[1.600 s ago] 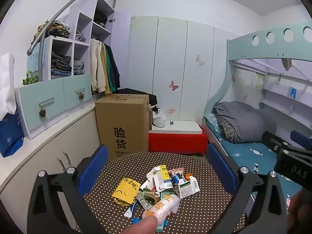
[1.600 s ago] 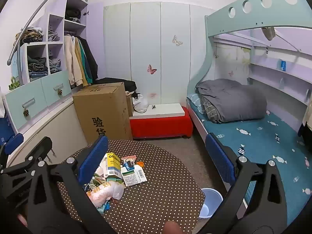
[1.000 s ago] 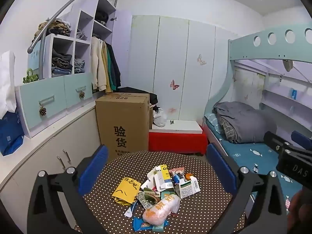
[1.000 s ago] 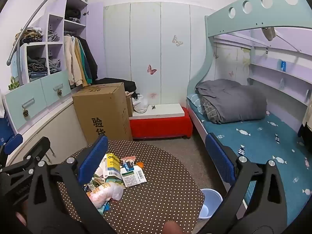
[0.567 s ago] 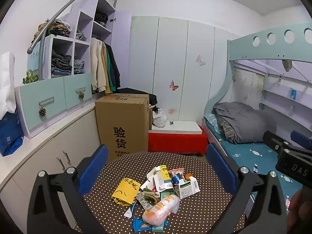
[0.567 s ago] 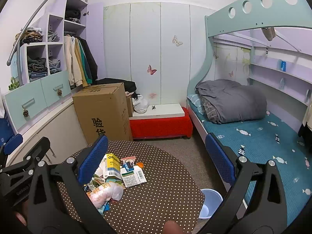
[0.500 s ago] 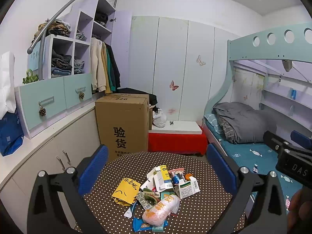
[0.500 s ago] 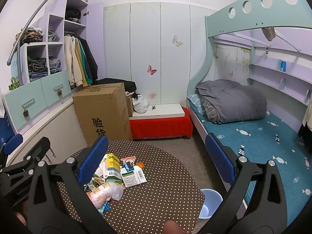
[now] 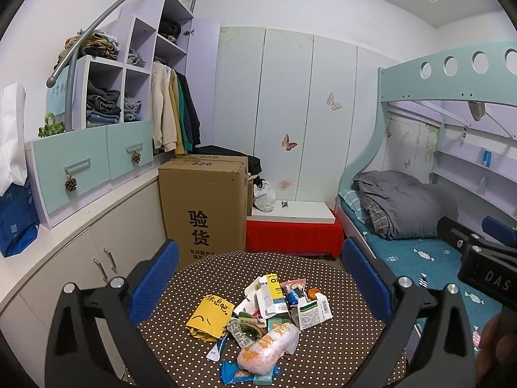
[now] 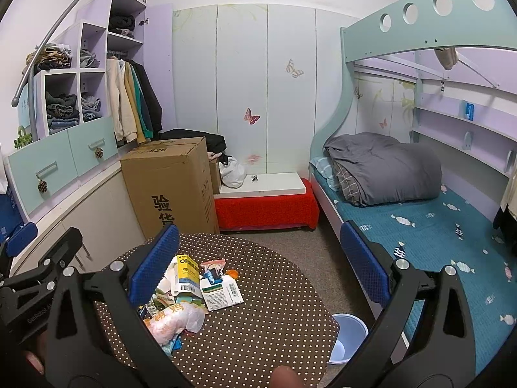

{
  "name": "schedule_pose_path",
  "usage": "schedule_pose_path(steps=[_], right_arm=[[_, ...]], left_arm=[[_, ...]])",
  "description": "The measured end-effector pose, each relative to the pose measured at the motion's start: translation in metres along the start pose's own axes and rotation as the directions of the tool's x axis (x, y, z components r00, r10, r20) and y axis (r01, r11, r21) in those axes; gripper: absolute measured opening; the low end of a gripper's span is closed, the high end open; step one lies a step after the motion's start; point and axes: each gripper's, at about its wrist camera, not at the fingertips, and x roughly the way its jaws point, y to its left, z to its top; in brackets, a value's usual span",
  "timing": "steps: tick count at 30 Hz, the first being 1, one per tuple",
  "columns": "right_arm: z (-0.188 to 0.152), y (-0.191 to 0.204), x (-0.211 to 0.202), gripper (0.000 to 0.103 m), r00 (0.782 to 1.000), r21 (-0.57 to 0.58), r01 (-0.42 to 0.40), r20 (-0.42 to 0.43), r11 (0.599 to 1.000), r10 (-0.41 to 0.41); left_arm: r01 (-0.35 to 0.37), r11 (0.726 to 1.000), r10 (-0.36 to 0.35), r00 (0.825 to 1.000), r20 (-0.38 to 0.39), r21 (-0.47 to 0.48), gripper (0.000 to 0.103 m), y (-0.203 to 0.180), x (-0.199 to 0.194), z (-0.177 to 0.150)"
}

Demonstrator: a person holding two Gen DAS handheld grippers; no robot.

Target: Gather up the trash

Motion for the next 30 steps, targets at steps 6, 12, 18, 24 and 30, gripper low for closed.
schedule_pose_path(steps=[6, 12, 18, 24, 30], right_arm=[[0.000, 0.003, 0.001, 0.097, 1.000, -0.008, 0.002, -0.006, 1.000, -0.002], [-0.004, 0.014, 0.010, 0.097, 1.000, -0.022, -0.001, -0.029, 1.000, 0.000], [-0.021, 0.029, 0.034, 0.097, 0.994, -0.049, -0.029, -0.106, 0.998, 0.024], [-0.062, 0.053, 0.076, 0.097, 0.957, -0.074, -0.131, -0.272, 0.989, 0.106], [-0.116, 0.079, 0.121, 0.097, 0.878, -0.060, -0.218, -0.449, 0.974, 0.168]], left_arm=[[0.001, 1.000, -0.001, 1.000, -0.004, -0.006, 0.099, 0.004, 0.001, -0.002], [-0.014, 1.000, 0.013, 1.000, -0.024, -0.021, 0.099, 0.017, 0.007, -0.012], [-0.059, 0.997, 0.055, 0.995, -0.083, -0.041, 0.099, 0.042, 0.021, -0.030], [-0.132, 0.990, 0.121, 0.978, -0.168, -0.056, 0.099, 0.079, 0.039, -0.062], [-0.199, 0.978, 0.176, 0.948, -0.266, -0.060, 0.099, 0.112, 0.055, -0.097]])
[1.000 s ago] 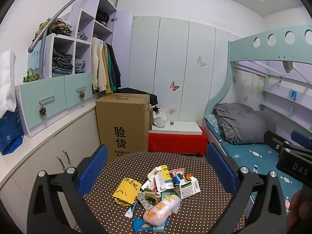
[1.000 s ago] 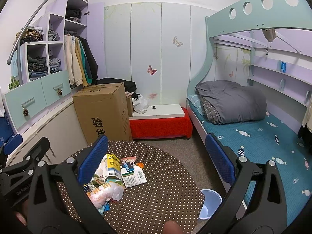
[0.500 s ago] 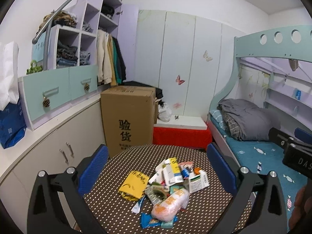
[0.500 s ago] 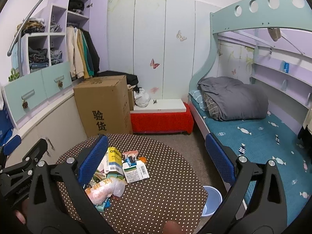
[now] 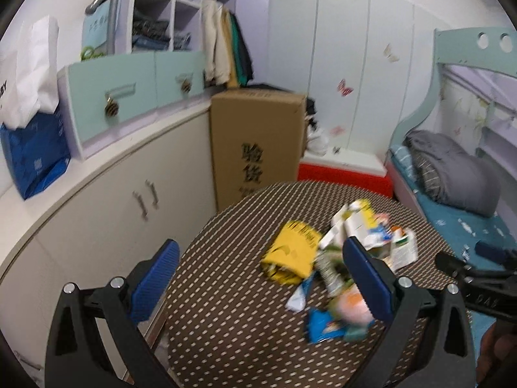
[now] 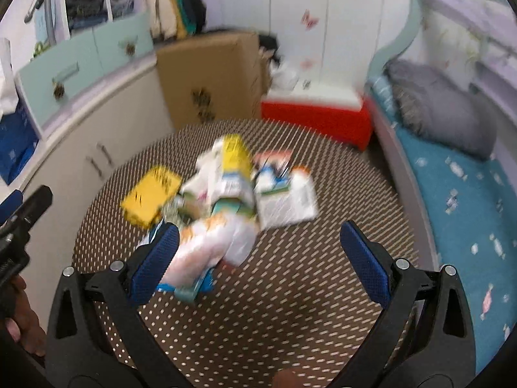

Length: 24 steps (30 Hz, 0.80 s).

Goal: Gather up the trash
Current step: 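Lower the right tool onto the white plastic bag and close it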

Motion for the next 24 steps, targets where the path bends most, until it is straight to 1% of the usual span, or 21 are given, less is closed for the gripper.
schedule_pose_path(steps=[2, 7, 10, 12, 13, 14, 15, 17, 18, 22, 24], right_arm=[[-0.005, 0.006, 0.015, 0.097, 0.999, 0.013, -0.024, -0.037, 1.000, 0.024], [-0.004, 0.025, 0.047, 0.097, 0.994, 0.021, -0.063, -0.082, 0.998, 0.065], [-0.004, 0.031, 0.073, 0.097, 0.986, 0.058, -0.083, -0.142, 0.995, 0.091], [-0.006, 0.031, 0.088, 0.095, 0.979, 0.099, -0.094, -0.174, 0.991, 0.110], [-0.008, 0.031, 0.093, 0.080, 0.976, 0.105, -0.096, -0.185, 0.990, 0.114], [-0.009, 0.030, 0.097, 0.061, 0.970, 0.113, -0.116, -0.199, 0.987, 0.137], [-0.010, 0.028, 0.099, 0.061, 0.967, 0.124, -0.133, -0.201, 0.983, 0.156], [-0.011, 0.021, 0.092, 0.052, 0.968, 0.127, -0.150, -0.182, 0.981, 0.171], [-0.011, 0.016, 0.087, 0.051, 0.968, 0.131, -0.158, -0.176, 0.979, 0.180], [-0.015, -0.014, 0.066, 0.049, 0.971, 0.164, -0.169, -0.143, 0.972, 0.193], [-0.018, -0.033, 0.055, 0.049, 0.974, 0.182, -0.165, -0.123, 0.969, 0.189]], left_arm=[[-0.012, 1.000, 0.012, 1.000, -0.024, 0.000, 0.099, 0.007, 0.006, -0.007], [-0.032, 0.999, 0.032, 0.997, -0.066, 0.002, 0.099, 0.015, 0.018, -0.020], [-0.033, 0.999, 0.034, 0.996, -0.087, 0.012, 0.099, 0.015, 0.025, -0.026], [-0.025, 0.999, 0.028, 0.994, -0.102, 0.025, 0.099, 0.012, 0.029, -0.030], [-0.019, 0.999, 0.022, 0.994, -0.108, 0.030, 0.099, 0.011, 0.031, -0.031], [-0.007, 0.999, 0.011, 0.993, -0.117, 0.039, 0.099, 0.008, 0.034, -0.033], [0.005, 0.999, 0.001, 0.992, -0.123, 0.047, 0.099, 0.006, 0.036, -0.035], [0.030, 0.997, -0.021, 0.990, -0.138, 0.068, 0.099, -0.001, 0.041, -0.039], [0.041, 0.996, -0.030, 0.989, -0.143, 0.078, 0.099, -0.004, 0.043, -0.041], [0.122, 0.984, -0.097, 0.979, -0.179, 0.130, 0.099, -0.022, 0.053, -0.049], [0.164, 0.970, -0.127, 0.971, -0.200, 0.179, 0.099, -0.037, 0.060, -0.055]])
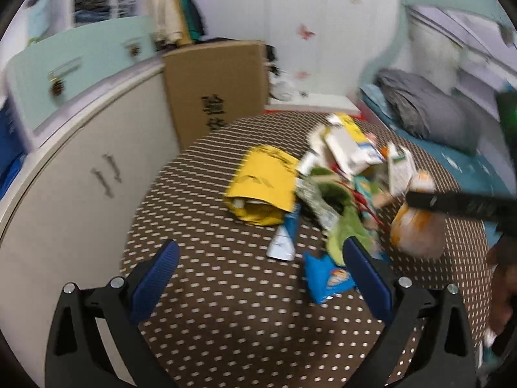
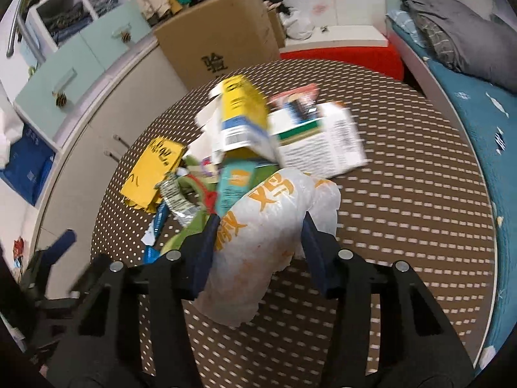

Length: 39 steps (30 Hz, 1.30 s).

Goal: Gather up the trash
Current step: 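Lower the right tool onto the white plastic bag and close it, then lift the white bag with the right tool while the left tool grasps the teal snack packet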

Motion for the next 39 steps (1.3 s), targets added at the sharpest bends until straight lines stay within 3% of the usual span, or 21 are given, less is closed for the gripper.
schedule_pose_path(steps=[4, 14, 20, 23, 29, 31, 33, 35, 39], right_arm=[[0.002, -0.021, -0.019, 0.049, 0.999, 0.013, 0.017, 0.038, 1.000, -0.017], [0.002, -0.049, -0.041, 0.050, 0.996, 0.054, 0.028, 0.088, 0.998, -0.033], [0.001, -0.057, -0.045, 0.050, 0.995, 0.076, 0.026, 0.097, 0.997, -0.034], [0.000, -0.064, -0.047, 0.050, 0.995, 0.084, 0.023, 0.099, 0.996, -0.031], [-0.002, -0.075, -0.052, 0.051, 0.993, 0.105, 0.024, 0.110, 0.994, -0.036], [-0.002, -0.080, -0.054, 0.051, 0.993, 0.113, 0.024, 0.113, 0.993, -0.037], [-0.002, -0.082, -0.053, 0.051, 0.993, 0.121, 0.021, 0.113, 0.992, -0.035], [-0.002, -0.084, -0.053, 0.051, 0.993, 0.124, 0.019, 0.112, 0.992, -0.033], [-0.002, -0.087, -0.054, 0.051, 0.993, 0.127, 0.017, 0.116, 0.992, -0.032]], left_arm=[[0.043, 0.994, -0.039, 0.998, -0.043, 0.100, 0.099, -0.024, 0.021, -0.001], [0.107, 0.988, -0.100, 0.992, -0.074, 0.108, 0.098, -0.045, 0.046, 0.018], [0.168, 0.964, -0.161, 0.986, -0.053, 0.205, 0.097, -0.080, 0.033, 0.019], [0.218, 0.950, -0.202, 0.975, -0.091, 0.222, 0.074, -0.093, 0.041, 0.018], [0.222, 0.952, -0.188, 0.967, -0.170, 0.210, 0.074, -0.097, 0.071, 0.018], [0.241, 0.944, -0.197, 0.960, -0.199, 0.225, 0.057, -0.099, 0.080, 0.016], [0.236, 0.935, -0.187, 0.963, -0.196, 0.265, 0.030, -0.105, 0.081, 0.015], [0.297, 0.923, -0.249, 0.946, -0.207, 0.245, 0.023, -0.103, 0.076, 0.019], [0.389, 0.891, -0.348, 0.916, -0.200, 0.233, 0.023, -0.105, 0.053, 0.018]])
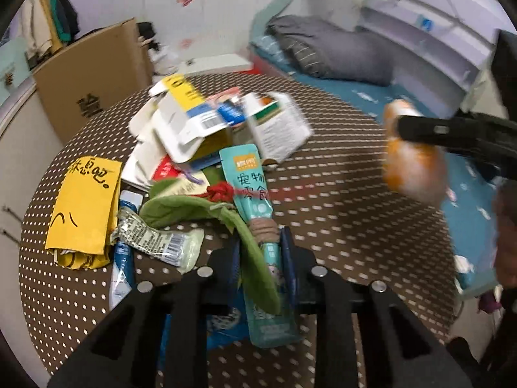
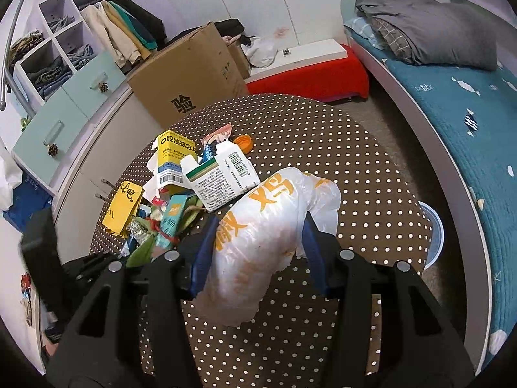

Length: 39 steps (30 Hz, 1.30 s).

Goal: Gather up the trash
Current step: 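Lift the white bag with the right tool while the left tool grasps the teal snack packet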

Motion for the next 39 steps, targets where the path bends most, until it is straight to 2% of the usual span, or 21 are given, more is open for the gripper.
schedule_pose_path(steps=[2, 4, 5, 6, 12, 16, 19, 20, 22, 23, 25, 27, 29, 33, 35, 39], right_arm=[[0.000, -0.003, 0.000, 0.051, 1.000, 0.005, 0.001, 0.000, 1.000, -0.001], [0.000, -0.006, 0.001, 0.051, 1.000, 0.013, 0.002, -0.001, 1.000, -0.002], [0.000, -0.008, 0.001, 0.051, 1.000, 0.017, 0.002, -0.001, 1.000, -0.002], [-0.001, -0.009, 0.000, 0.051, 1.000, 0.018, 0.003, -0.001, 1.000, -0.003], [-0.001, -0.020, -0.011, 0.051, 1.000, 0.031, 0.019, 0.016, 0.999, -0.020], [-0.002, -0.026, -0.012, 0.051, 0.999, 0.044, 0.028, 0.019, 0.999, -0.029], [-0.003, -0.028, -0.013, 0.051, 0.999, 0.049, 0.028, 0.021, 0.998, -0.029], [-0.003, -0.030, -0.013, 0.051, 0.999, 0.051, 0.026, 0.021, 0.998, -0.027], [-0.003, -0.030, -0.013, 0.051, 1.000, 0.054, 0.023, 0.019, 0.998, -0.024], [-0.004, -0.031, -0.013, 0.051, 1.000, 0.056, 0.022, 0.020, 0.998, -0.023], [-0.005, -0.032, -0.014, 0.051, 1.000, 0.057, 0.021, 0.022, 0.998, -0.022], [-0.005, -0.033, -0.013, 0.052, 1.000, 0.062, 0.021, 0.021, 0.998, -0.022], [-0.005, -0.034, -0.010, 0.052, 1.000, 0.065, 0.018, 0.015, 0.998, -0.019], [-0.004, -0.035, -0.008, 0.052, 1.000, 0.064, 0.012, 0.013, 0.998, -0.013], [-0.004, -0.035, -0.009, 0.052, 1.000, 0.062, 0.015, 0.020, 0.998, -0.017], [-0.001, -0.044, -0.017, 0.051, 0.998, 0.068, 0.031, 0.053, 0.997, -0.035]], left_arm=[[0.015, 0.999, -0.015, 1.000, -0.006, 0.040, 0.025, -0.009, -0.001, -0.003], [0.006, 0.998, -0.005, 1.000, -0.015, 0.069, 0.035, -0.016, 0.006, -0.004], [-0.018, 0.997, 0.020, 1.000, -0.019, 0.078, 0.050, -0.018, 0.011, -0.005], [-0.038, 0.996, 0.039, 0.999, -0.015, 0.085, 0.058, -0.021, 0.014, -0.004], [-0.036, 0.993, 0.031, 0.998, 0.047, 0.110, 0.058, -0.031, -0.005, -0.003], [0.046, 0.985, -0.061, 0.994, 0.090, 0.165, 0.058, -0.043, -0.020, -0.002], [0.060, 0.984, -0.075, 0.994, 0.084, 0.168, 0.058, -0.044, -0.015, 0.001], [0.066, 0.986, -0.075, 0.996, 0.056, 0.151, 0.058, -0.040, -0.006, 0.002], [0.085, 0.990, -0.083, 0.996, -0.022, 0.112, 0.050, -0.031, 0.016, 0.004], [0.110, 0.990, -0.104, 0.992, -0.071, 0.091, 0.040, -0.027, 0.026, 0.002], [0.121, 0.989, -0.113, 0.990, -0.087, 0.081, 0.034, -0.024, 0.028, 0.000], [0.181, 0.981, -0.173, 0.978, -0.114, 0.067, 0.023, -0.021, 0.025, -0.002], [0.206, 0.976, -0.197, 0.973, -0.124, 0.068, 0.023, -0.020, 0.025, -0.002], [0.160, 0.978, -0.142, 0.980, -0.137, 0.131, 0.022, -0.030, 0.031, 0.004], [0.142, 0.977, -0.121, 0.983, -0.135, 0.159, 0.018, -0.040, 0.033, 0.009], [0.180, 0.972, -0.166, 0.981, -0.104, 0.148, 0.017, -0.050, 0.029, 0.020]])
